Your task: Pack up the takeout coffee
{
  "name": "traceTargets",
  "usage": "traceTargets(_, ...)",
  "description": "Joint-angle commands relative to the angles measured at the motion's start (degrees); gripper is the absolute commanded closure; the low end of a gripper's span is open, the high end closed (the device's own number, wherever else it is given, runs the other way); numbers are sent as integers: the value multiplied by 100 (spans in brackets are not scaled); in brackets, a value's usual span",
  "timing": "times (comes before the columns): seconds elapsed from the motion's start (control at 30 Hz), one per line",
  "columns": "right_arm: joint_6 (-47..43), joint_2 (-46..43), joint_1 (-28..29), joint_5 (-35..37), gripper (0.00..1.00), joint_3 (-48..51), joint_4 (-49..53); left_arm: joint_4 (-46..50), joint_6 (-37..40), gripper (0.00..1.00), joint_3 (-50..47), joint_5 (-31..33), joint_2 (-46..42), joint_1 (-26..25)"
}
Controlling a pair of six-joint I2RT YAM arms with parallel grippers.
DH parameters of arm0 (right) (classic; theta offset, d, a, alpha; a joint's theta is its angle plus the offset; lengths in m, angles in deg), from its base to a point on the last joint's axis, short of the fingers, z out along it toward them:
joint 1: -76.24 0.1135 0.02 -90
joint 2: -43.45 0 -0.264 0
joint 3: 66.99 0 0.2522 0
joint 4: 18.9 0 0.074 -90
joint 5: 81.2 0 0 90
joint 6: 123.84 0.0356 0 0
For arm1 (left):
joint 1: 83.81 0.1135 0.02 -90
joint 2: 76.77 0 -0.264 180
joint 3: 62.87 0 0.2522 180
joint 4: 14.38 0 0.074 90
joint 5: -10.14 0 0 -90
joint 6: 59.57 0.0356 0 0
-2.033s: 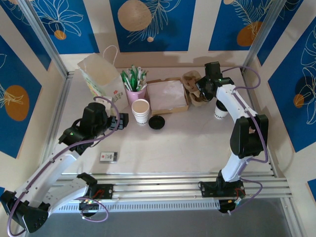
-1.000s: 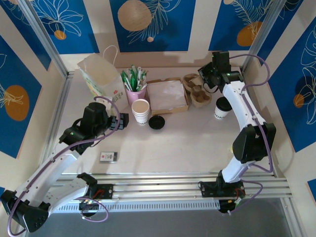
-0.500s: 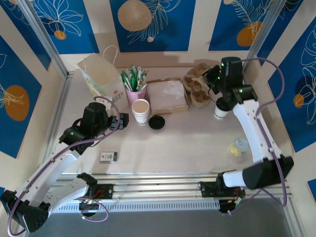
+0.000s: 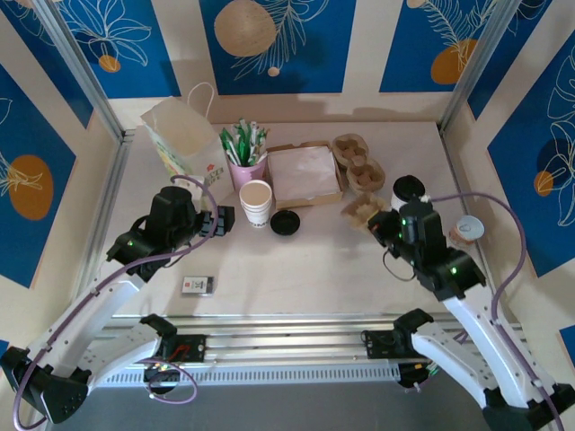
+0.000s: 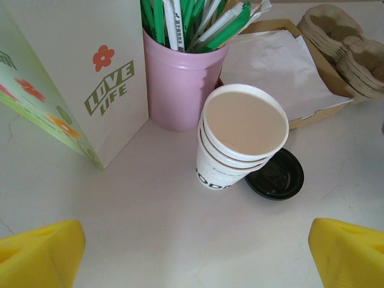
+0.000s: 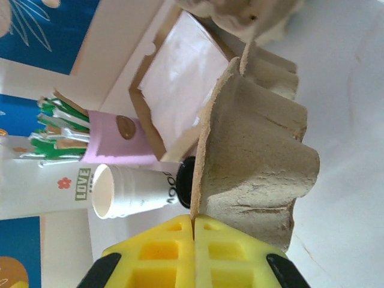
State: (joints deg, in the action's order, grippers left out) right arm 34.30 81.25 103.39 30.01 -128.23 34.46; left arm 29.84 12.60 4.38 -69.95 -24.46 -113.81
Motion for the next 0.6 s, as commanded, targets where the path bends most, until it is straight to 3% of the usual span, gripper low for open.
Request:
traceTargets(0.0, 562, -328, 368, 501, 100, 470, 343, -101, 86, 4, -6, -60, -68, 64)
traceTargets(0.2, 1494, -842, 1134, 1274, 100, 1061, 812, -84, 101, 4, -12, -7, -64, 64)
traceTargets(0.4, 2195, -1042, 1487, 1465, 100, 1409, 1454, -75, 110, 4, -13, 11, -57, 66)
traceTargets(0.57, 2633, -1339, 1556, 1508, 71, 1616, 1933, -75, 106, 4, -15, -2, -43, 64)
